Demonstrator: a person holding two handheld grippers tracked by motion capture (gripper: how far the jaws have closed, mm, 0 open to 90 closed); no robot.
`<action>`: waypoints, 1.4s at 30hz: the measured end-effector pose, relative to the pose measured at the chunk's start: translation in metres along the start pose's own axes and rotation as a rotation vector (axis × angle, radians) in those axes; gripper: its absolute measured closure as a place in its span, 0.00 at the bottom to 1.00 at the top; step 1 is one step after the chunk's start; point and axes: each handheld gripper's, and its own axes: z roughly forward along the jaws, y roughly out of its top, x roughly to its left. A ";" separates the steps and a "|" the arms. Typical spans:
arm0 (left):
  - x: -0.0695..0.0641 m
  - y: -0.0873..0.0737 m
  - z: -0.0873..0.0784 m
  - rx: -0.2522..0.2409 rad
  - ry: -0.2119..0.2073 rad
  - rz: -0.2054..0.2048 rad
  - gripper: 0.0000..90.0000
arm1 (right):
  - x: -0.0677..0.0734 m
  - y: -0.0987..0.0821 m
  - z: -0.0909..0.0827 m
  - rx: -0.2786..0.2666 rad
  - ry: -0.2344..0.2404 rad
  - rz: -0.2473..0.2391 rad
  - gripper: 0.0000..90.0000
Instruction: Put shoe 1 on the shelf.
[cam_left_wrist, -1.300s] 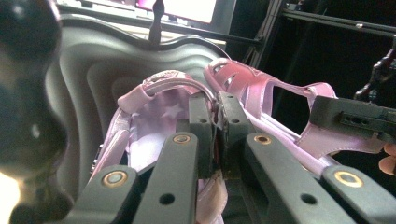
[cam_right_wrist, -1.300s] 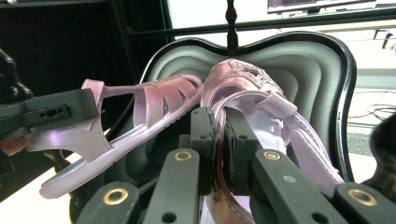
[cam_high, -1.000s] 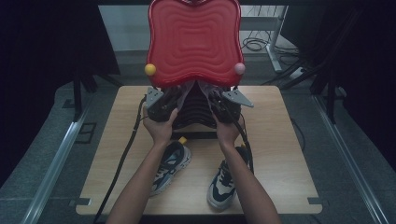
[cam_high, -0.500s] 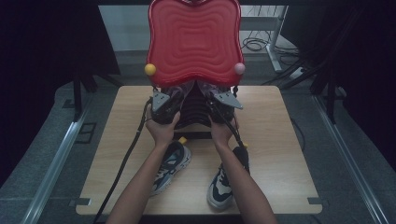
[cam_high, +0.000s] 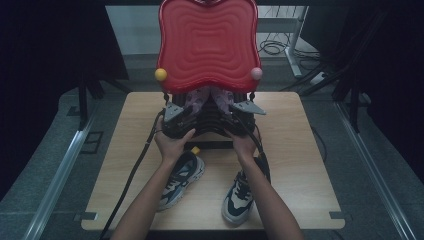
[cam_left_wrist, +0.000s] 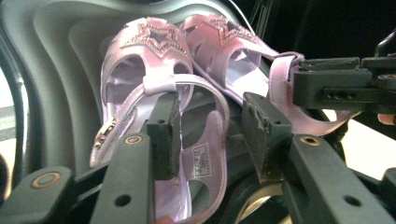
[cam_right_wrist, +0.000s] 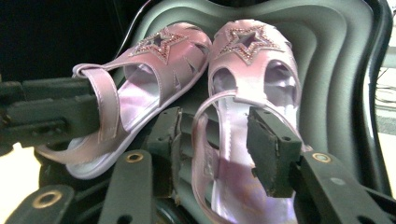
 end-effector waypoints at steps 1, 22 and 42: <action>0.000 0.000 -0.001 0.003 -0.007 -0.008 0.62 | -0.001 0.000 -0.002 0.003 0.010 0.012 0.60; -0.004 0.004 -0.051 0.049 -0.135 -0.044 0.56 | 0.003 -0.007 -0.059 0.016 0.229 0.000 0.55; -0.007 -0.022 -0.097 0.075 -0.159 0.006 0.52 | 0.015 -0.031 -0.098 0.035 0.258 -0.092 0.44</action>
